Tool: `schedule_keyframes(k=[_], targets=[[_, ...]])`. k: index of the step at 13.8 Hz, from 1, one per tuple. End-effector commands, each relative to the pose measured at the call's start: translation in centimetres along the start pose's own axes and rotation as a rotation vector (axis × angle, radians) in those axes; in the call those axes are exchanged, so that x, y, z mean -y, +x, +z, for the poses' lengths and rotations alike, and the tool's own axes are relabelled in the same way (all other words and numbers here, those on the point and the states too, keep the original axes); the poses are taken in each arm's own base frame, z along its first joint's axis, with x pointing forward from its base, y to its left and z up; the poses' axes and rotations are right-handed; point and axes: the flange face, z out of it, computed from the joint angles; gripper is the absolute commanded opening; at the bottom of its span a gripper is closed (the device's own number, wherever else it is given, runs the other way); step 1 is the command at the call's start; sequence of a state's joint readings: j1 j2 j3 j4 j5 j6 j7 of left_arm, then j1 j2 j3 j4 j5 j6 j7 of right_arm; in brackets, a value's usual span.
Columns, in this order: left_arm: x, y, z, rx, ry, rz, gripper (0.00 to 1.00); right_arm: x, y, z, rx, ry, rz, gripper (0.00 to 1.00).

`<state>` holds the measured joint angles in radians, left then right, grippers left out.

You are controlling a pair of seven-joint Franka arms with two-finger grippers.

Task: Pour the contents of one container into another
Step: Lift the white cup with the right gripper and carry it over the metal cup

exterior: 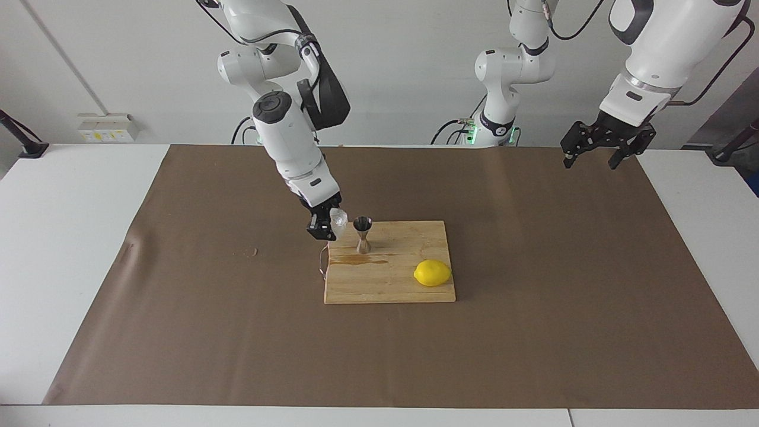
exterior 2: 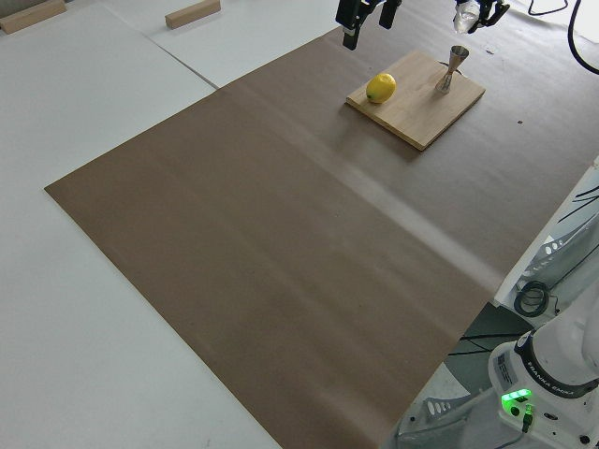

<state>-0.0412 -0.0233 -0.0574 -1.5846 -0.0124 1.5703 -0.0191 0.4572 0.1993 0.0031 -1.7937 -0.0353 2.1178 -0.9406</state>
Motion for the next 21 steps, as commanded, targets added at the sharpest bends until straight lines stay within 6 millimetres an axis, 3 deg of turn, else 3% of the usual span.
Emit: schedule_keyframes(k=[1, 8, 10, 12, 14, 17, 21], targets=[[0.2, -0.4, 0.0, 0.015, -0.011, 0.003, 1.00, 1.1, 1.7, 0.3, 0.078, -0.006, -0.040, 0.36], [0.3, -0.2, -0.2, -0.003, -0.012, -0.003, 1.00, 2.0, 1.7, 1.2, 0.242, -0.077, -0.154, 0.36], [0.9, -0.2, -0.2, -0.002, -0.010, -0.015, 1.00, 2.9, 3.0, 1.4, 0.277, -0.108, -0.211, 0.36], [-0.5, -0.2, -0.1, 0.000, -0.010, 0.009, 1.00, 2.9, 3.1, 1.7, 0.331, -0.141, -0.256, 0.36], [-0.6, -0.2, -0.2, 0.005, -0.004, 0.013, 1.00, 3.9, 4.2, 2.0, 0.335, -0.142, -0.281, 0.36], [-1.3, -0.6, 0.4, 0.013, -0.001, 0.023, 1.00, 3.9, 4.4, 2.1, 0.369, -0.171, -0.314, 0.36], [-0.2, -0.8, 0.4, 0.017, -0.002, 0.003, 1.00, 4.5, 4.9, 2.6, 0.422, -0.208, -0.373, 0.36]])
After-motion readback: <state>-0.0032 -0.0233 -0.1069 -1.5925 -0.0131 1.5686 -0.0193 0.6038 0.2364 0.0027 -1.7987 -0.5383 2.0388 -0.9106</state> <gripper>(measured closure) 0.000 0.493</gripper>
